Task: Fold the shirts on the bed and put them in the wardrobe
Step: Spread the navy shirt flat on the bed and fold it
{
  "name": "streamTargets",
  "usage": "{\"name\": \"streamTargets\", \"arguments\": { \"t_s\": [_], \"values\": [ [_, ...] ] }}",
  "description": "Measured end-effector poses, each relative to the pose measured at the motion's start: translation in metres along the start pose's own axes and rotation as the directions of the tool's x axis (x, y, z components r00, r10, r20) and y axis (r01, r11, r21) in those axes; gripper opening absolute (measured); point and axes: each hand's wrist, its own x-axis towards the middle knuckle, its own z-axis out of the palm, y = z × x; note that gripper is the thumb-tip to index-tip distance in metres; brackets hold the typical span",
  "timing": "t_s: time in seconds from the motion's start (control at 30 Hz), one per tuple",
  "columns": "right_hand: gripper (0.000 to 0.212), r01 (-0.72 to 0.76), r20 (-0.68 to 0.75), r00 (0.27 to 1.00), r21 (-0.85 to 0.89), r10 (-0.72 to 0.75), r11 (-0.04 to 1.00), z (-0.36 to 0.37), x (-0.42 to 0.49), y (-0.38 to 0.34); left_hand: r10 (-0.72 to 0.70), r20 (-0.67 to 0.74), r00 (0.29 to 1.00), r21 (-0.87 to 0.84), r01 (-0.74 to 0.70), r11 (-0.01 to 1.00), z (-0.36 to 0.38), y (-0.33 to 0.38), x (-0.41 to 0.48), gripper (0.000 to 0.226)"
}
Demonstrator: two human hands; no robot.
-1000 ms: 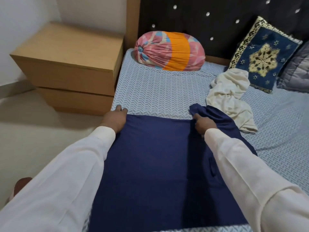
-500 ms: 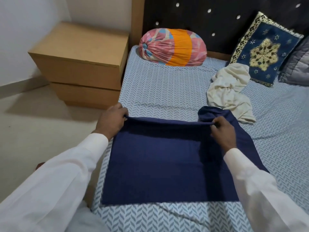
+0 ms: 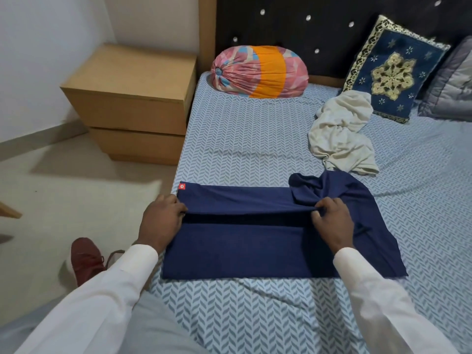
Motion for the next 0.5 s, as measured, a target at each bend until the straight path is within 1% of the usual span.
{"name": "streamTargets", "arguments": {
  "t_s": [0.07, 0.17, 0.2, 0.27, 0.33, 0.37, 0.4, 0.43, 0.5],
  "values": [
    [0.012, -0.019, 0.020, 1.000, -0.016, 0.019, 1.000, 0.000, -0.002, 0.002, -0.018, -0.003, 1.000, 0.037, 0.018, 0.999, 0.001, 0.001, -0.006, 0.016],
    [0.014, -0.005, 0.064, 0.998, -0.088, 0.011, 0.996, 0.005, -0.006, 0.000, -0.058, 0.005, 0.998, 0.109, 0.057, 0.992, 0.002, 0.006, -0.016, 0.014],
    [0.015, 0.005, 0.054, 0.999, -0.100, 0.001, 0.995, 0.007, -0.008, -0.002, -0.077, 0.001, 0.997, 0.139, 0.076, 0.987, 0.001, 0.008, -0.018, 0.013],
    [0.020, 0.022, -0.022, 0.999, -0.097, -0.024, 0.995, 0.010, -0.010, -0.007, -0.140, -0.010, 0.990, 0.171, 0.140, 0.975, 0.002, 0.017, -0.019, 0.016],
    [0.025, 0.051, -0.099, 0.993, -0.124, -0.064, 0.991, 0.014, -0.008, -0.013, -0.206, -0.011, 0.978, 0.168, 0.205, 0.964, 0.008, 0.030, -0.016, 0.036],
    [0.028, 0.080, -0.108, 0.989, -0.160, -0.098, 0.984, 0.018, -0.006, -0.018, -0.223, 0.001, 0.975, 0.142, 0.220, 0.965, 0.011, 0.038, -0.014, 0.049],
    [0.033, 0.117, -0.086, 0.987, -0.210, -0.138, 0.971, 0.023, -0.004, -0.021, -0.208, 0.031, 0.978, 0.091, 0.204, 0.975, 0.016, 0.049, -0.011, 0.060],
    [0.040, 0.164, -0.031, 0.983, -0.271, -0.179, 0.949, 0.030, -0.001, -0.026, -0.164, 0.080, 0.983, 0.022, 0.162, 0.986, 0.020, 0.061, -0.009, 0.068],
    [0.058, 0.242, 0.131, 0.970, -0.392, -0.206, 0.888, 0.042, 0.010, -0.035, -0.021, 0.232, 0.973, -0.113, 0.049, 0.992, 0.029, 0.090, -0.003, 0.081]
  ]
}}
